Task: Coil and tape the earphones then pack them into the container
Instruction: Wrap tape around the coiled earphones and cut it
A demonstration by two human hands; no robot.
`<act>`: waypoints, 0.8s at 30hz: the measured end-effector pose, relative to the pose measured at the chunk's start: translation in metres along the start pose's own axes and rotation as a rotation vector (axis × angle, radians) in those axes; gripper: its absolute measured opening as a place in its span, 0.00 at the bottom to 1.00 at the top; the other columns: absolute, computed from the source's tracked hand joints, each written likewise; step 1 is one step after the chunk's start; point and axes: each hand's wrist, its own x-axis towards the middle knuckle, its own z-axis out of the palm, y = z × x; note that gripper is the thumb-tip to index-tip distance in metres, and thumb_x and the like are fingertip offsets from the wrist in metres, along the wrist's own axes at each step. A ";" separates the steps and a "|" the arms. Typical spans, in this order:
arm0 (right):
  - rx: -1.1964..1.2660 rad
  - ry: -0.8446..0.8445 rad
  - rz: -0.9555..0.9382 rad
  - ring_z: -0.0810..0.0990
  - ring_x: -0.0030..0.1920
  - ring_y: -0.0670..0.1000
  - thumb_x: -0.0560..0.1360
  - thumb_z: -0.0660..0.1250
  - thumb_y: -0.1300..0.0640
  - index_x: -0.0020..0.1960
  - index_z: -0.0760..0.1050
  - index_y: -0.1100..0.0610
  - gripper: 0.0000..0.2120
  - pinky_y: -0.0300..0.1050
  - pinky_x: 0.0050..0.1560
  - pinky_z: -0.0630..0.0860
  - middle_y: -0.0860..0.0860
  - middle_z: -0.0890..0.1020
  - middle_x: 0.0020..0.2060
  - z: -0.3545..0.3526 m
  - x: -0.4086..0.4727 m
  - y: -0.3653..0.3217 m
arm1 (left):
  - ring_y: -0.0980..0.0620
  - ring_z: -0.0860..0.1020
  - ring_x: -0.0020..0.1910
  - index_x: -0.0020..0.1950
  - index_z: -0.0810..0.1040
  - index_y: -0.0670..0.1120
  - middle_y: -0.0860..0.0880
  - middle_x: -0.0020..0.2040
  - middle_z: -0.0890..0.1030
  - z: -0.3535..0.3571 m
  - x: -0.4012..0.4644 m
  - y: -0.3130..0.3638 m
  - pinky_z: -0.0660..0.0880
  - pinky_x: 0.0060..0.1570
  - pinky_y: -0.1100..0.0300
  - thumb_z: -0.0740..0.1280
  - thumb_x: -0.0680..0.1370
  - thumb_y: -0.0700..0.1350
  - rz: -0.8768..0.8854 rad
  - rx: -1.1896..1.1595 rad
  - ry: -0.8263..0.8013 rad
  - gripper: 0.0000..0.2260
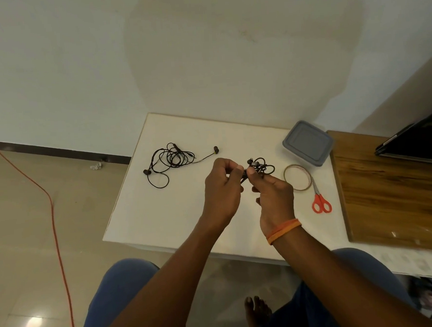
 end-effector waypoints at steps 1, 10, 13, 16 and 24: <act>0.003 -0.010 -0.013 0.79 0.37 0.41 0.74 0.72 0.56 0.43 0.82 0.53 0.01 0.41 0.44 0.74 0.42 0.83 0.35 0.000 0.000 0.001 | 0.54 0.78 0.36 0.48 0.73 0.43 0.52 0.43 0.79 0.000 0.000 0.000 0.72 0.34 0.70 0.62 0.81 0.43 -0.016 0.005 0.010 0.04; 0.008 -0.113 -0.085 0.81 0.38 0.33 0.74 0.71 0.60 0.48 0.82 0.55 0.04 0.39 0.46 0.73 0.43 0.84 0.38 -0.004 0.003 -0.002 | 0.53 0.70 0.31 0.48 0.74 0.43 0.48 0.37 0.81 -0.014 0.012 0.006 0.66 0.31 0.64 0.63 0.80 0.43 -0.234 -0.206 -0.194 0.04; 0.078 -0.152 0.079 0.80 0.46 0.43 0.74 0.72 0.58 0.47 0.84 0.53 0.03 0.44 0.47 0.71 0.46 0.84 0.41 -0.008 0.007 -0.002 | 0.57 0.71 0.31 0.47 0.72 0.44 0.48 0.37 0.80 -0.015 0.012 0.004 0.67 0.34 0.64 0.62 0.81 0.41 -0.142 -0.153 -0.231 0.03; 0.236 -0.290 0.275 0.79 0.45 0.46 0.75 0.69 0.62 0.47 0.82 0.53 0.06 0.46 0.45 0.69 0.47 0.83 0.40 -0.014 0.015 -0.007 | 0.63 0.74 0.30 0.48 0.72 0.43 0.48 0.39 0.79 -0.012 0.009 0.003 0.68 0.35 0.68 0.63 0.82 0.42 -0.032 -0.055 -0.230 0.04; 0.233 -0.546 0.104 0.82 0.45 0.53 0.73 0.65 0.71 0.48 0.77 0.61 0.08 0.49 0.51 0.79 0.54 0.82 0.43 -0.023 0.027 -0.015 | 0.62 0.74 0.32 0.46 0.73 0.44 0.51 0.37 0.79 -0.013 0.012 0.003 0.68 0.34 0.67 0.65 0.80 0.43 -0.053 -0.068 -0.163 0.05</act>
